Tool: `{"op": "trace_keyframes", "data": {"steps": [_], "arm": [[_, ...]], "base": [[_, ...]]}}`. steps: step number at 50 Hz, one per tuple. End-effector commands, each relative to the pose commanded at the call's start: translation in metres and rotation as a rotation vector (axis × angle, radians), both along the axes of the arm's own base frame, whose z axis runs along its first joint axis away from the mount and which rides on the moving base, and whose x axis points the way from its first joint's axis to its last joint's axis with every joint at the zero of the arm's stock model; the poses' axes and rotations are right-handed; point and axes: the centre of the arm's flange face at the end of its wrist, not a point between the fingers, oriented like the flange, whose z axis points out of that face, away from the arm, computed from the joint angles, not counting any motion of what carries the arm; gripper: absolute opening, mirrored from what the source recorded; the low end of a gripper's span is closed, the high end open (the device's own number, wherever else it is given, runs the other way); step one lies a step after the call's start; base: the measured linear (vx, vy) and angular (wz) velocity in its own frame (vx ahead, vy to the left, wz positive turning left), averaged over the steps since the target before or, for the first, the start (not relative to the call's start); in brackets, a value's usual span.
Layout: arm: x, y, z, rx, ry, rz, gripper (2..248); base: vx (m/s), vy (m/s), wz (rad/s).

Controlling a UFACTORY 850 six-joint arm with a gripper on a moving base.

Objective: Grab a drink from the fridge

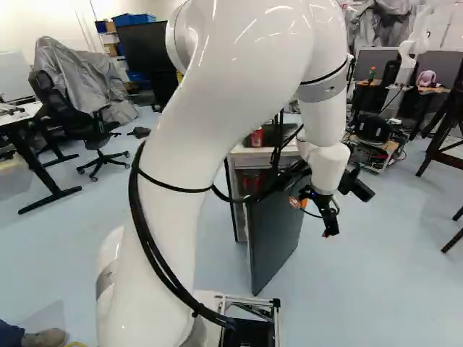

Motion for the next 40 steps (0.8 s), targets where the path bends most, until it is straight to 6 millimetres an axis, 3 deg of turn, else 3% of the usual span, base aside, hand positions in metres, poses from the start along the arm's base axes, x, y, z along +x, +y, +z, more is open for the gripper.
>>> {"op": "trace_keyframes", "data": {"steps": [40], "arm": [[-0.031,0.05,0.006,-0.172,-0.033,0.08,247]], "base": [[0.0,0.0,0.0]]}}
